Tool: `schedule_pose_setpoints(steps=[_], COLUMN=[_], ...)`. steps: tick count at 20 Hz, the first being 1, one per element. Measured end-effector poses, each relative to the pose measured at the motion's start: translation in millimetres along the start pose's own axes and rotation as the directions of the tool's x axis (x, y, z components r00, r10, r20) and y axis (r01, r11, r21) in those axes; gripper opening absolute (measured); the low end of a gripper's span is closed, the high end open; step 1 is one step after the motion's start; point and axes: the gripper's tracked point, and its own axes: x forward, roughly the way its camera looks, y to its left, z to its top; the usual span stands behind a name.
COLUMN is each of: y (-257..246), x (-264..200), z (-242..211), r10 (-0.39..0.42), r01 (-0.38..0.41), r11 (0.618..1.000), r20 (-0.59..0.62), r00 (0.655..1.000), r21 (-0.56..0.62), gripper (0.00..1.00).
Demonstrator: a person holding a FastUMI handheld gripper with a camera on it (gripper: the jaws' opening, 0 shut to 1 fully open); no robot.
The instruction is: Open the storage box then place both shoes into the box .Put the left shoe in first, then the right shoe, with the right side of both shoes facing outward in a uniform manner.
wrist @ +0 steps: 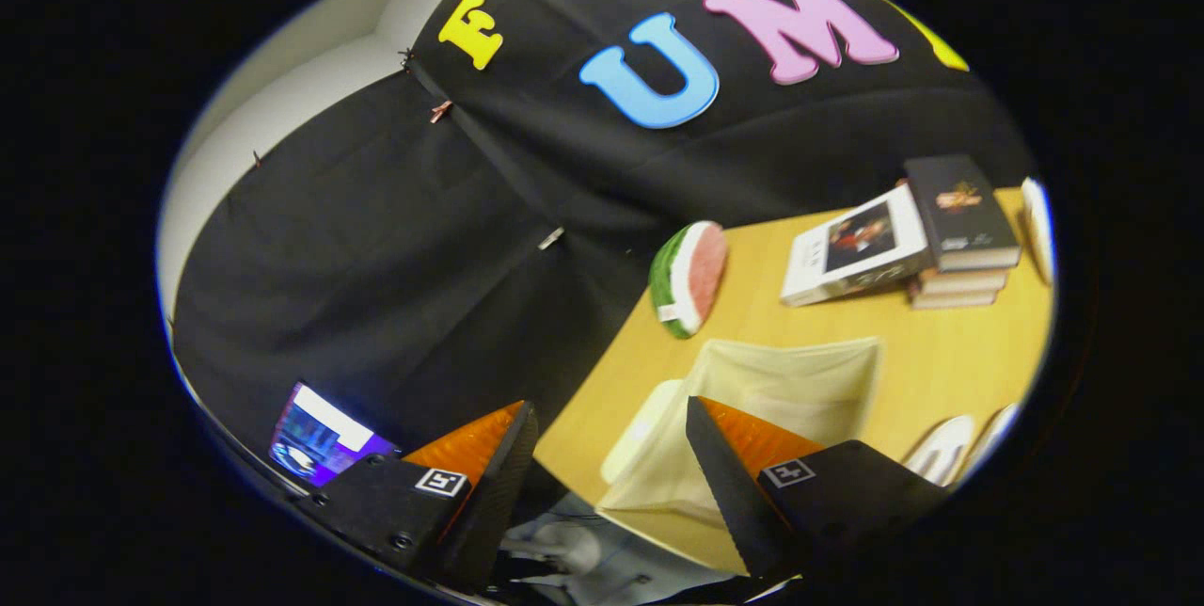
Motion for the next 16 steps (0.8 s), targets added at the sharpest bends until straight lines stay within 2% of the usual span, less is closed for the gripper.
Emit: schedule_pose_setpoints(steps=[4,8,13,16], y=[-71.7,-136.7,-203.4,-235.8], x=[-50.8,-92.8,-126.5,-127.3], z=[-19.5,-61.5,-129.7,-157.3], r10=[-0.198,-0.375,-0.518,-0.574], r01=[0.202,0.376,0.486,0.531], r11=[0.971,0.894,0.828,0.798], r20=[0.044,0.052,-0.048,-0.091], r00=[0.979,0.925,0.854,0.814], r21=[-0.124,-0.243,-0.281,-0.286], gripper=[0.97,0.98,0.98,0.98])
